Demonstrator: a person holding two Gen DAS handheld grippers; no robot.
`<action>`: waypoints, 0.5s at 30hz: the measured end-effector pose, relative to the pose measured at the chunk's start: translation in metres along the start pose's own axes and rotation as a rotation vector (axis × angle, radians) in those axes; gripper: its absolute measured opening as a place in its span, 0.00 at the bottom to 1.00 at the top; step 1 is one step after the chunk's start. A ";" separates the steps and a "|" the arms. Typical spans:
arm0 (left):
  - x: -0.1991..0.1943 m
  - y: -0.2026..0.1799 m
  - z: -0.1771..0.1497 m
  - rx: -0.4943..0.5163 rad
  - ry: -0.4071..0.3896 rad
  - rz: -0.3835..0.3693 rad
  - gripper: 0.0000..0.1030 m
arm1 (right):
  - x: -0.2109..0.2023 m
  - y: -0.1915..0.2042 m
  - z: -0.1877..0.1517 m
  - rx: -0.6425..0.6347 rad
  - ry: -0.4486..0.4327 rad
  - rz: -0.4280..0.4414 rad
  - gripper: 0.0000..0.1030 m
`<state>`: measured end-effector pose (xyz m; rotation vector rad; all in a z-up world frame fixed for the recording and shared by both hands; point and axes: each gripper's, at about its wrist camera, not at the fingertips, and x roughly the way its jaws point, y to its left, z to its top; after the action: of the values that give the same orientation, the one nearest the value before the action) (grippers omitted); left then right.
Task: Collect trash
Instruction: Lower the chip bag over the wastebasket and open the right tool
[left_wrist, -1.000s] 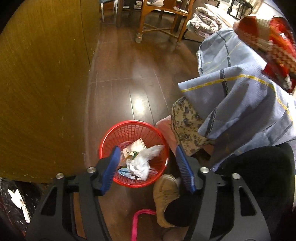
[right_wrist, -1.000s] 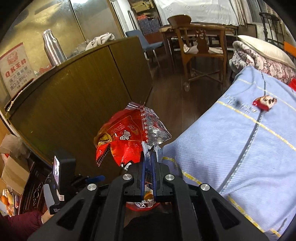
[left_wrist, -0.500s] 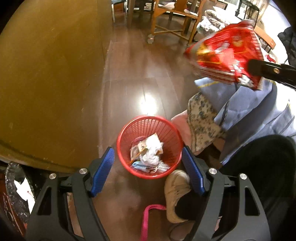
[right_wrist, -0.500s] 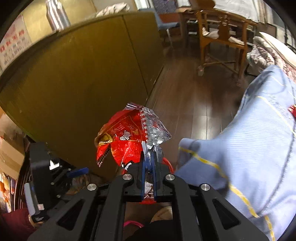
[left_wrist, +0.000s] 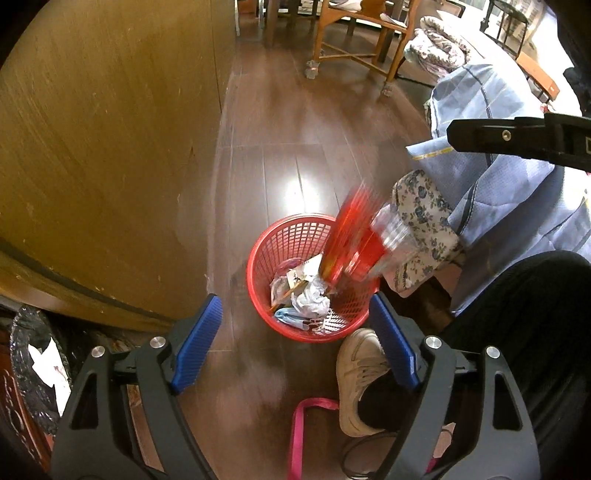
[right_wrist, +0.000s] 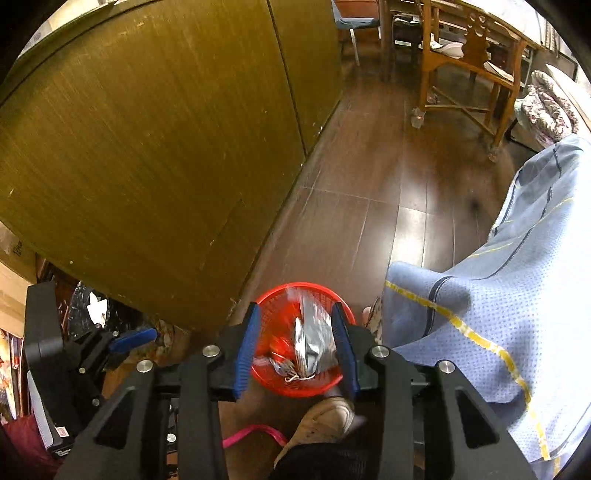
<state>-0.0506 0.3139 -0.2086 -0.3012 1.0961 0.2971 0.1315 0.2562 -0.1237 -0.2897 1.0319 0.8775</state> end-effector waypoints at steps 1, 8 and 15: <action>0.000 -0.001 0.000 0.001 -0.003 0.000 0.77 | -0.001 0.001 0.000 -0.002 -0.010 0.000 0.38; -0.016 -0.010 0.005 0.028 -0.035 0.006 0.77 | -0.015 0.001 -0.015 -0.018 -0.067 -0.029 0.38; -0.052 -0.026 0.009 0.068 -0.108 0.033 0.77 | -0.050 -0.012 -0.027 0.043 -0.141 -0.012 0.44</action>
<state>-0.0553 0.2885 -0.1550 -0.2044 1.0036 0.3017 0.1129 0.2083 -0.0979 -0.1950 0.9165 0.8521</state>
